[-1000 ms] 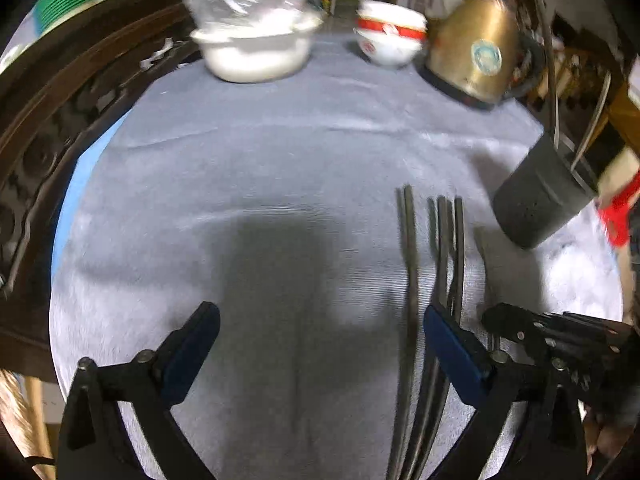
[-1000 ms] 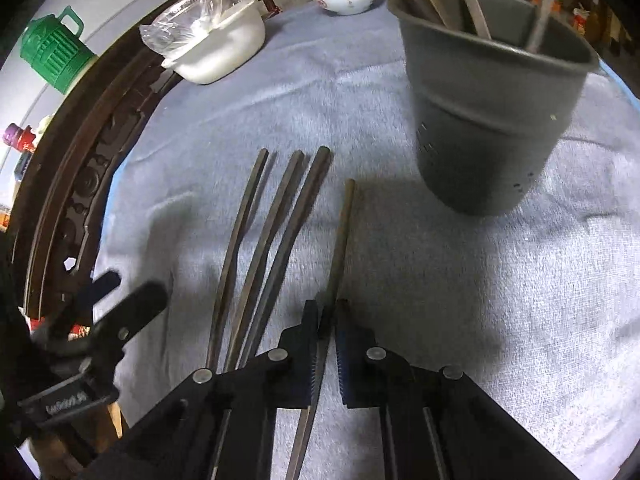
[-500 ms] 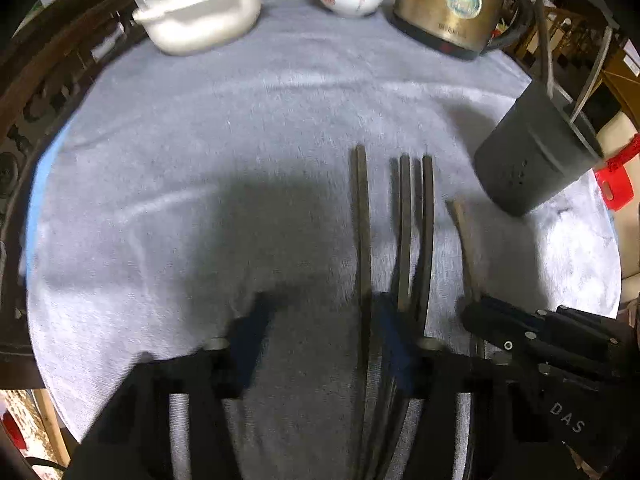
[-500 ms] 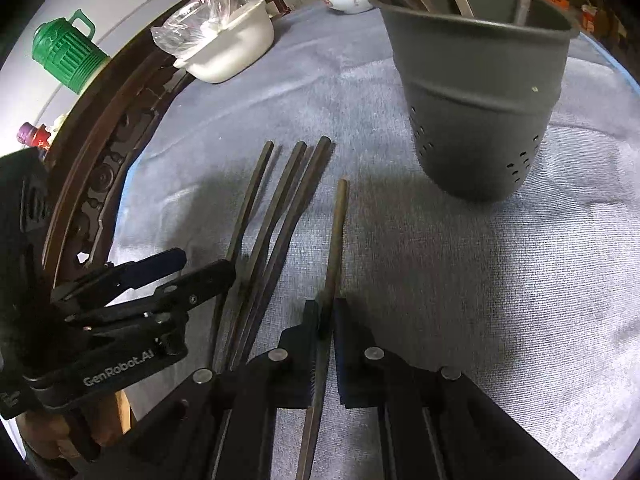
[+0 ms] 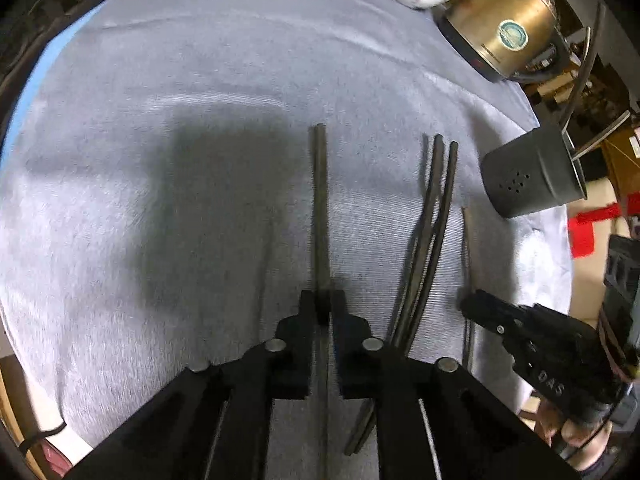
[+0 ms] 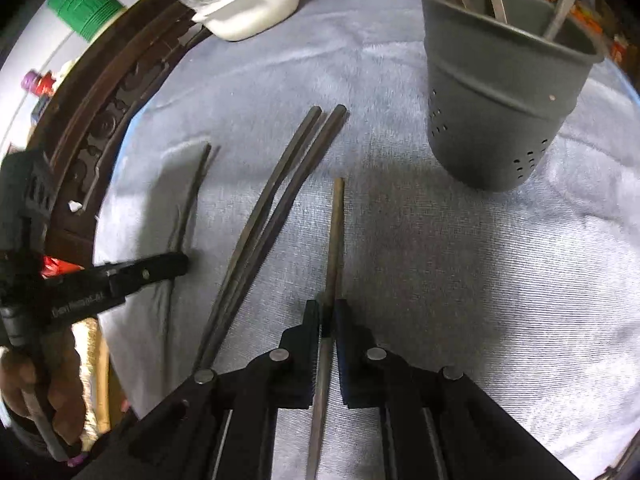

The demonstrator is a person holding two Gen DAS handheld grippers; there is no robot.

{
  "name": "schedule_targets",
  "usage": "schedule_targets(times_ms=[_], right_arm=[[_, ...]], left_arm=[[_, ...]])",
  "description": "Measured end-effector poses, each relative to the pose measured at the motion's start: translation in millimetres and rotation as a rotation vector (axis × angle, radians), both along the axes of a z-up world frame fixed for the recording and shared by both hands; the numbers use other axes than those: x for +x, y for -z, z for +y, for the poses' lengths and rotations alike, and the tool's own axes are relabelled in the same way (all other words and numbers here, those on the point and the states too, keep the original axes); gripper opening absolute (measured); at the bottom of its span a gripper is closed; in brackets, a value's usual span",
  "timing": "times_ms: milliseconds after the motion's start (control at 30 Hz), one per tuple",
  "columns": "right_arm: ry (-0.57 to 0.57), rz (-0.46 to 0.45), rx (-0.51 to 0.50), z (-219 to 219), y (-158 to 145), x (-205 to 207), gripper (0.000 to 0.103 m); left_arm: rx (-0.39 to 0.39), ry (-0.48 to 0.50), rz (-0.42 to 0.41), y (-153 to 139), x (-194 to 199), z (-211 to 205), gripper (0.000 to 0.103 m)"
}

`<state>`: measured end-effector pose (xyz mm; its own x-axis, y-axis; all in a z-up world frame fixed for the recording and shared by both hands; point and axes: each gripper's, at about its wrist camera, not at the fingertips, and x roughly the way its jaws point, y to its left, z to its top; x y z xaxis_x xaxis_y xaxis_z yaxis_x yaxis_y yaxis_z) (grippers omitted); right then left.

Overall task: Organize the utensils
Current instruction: 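Grasp a chopstick with the right gripper while the left gripper grasps another, then lift both held chopsticks up toward the grey cup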

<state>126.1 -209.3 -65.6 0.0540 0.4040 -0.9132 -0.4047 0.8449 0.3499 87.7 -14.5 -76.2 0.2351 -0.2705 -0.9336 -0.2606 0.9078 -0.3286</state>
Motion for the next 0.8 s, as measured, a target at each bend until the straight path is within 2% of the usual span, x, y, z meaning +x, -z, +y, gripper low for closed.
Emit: schedule_targets(times_ms=[100, 267, 300, 333, 400, 500, 633, 733, 800], right_arm=[[-0.001, 0.016, -0.038, 5, -1, 11, 0.011], [-0.035, 0.035, -0.107, 22, -2, 23, 0.011], [-0.051, 0.027, -0.134, 26, -3, 24, 0.01], [-0.063, 0.024, -0.149, 30, -3, 25, 0.008], [-0.093, 0.013, -0.175, 38, -3, 23, 0.008], [-0.075, -0.018, -0.163, 37, -6, 18, 0.006], [0.018, -0.121, -0.043, 12, -30, 0, 0.006], [0.132, -0.24, 0.05, -14, -61, -12, 0.006], [0.223, -0.35, 0.104, -33, -84, -19, 0.006]], left_arm=[[0.067, 0.024, 0.014, -3, 14, 2, 0.029], [0.12, 0.071, 0.042, -2, 35, -5, 0.029], [0.127, 0.078, 0.041, -5, 38, -1, 0.023], [0.13, 0.095, 0.044, -3, 41, -3, 0.008], [0.11, 0.104, 0.051, -2, 37, -5, 0.007], [0.066, 0.097, 0.037, -1, 32, 2, 0.005], [0.059, 0.044, -0.081, -23, 16, 17, 0.005], [0.07, -0.006, -0.187, -43, 5, 23, 0.005], [0.08, -0.055, -0.288, -62, 0, 27, 0.005]])
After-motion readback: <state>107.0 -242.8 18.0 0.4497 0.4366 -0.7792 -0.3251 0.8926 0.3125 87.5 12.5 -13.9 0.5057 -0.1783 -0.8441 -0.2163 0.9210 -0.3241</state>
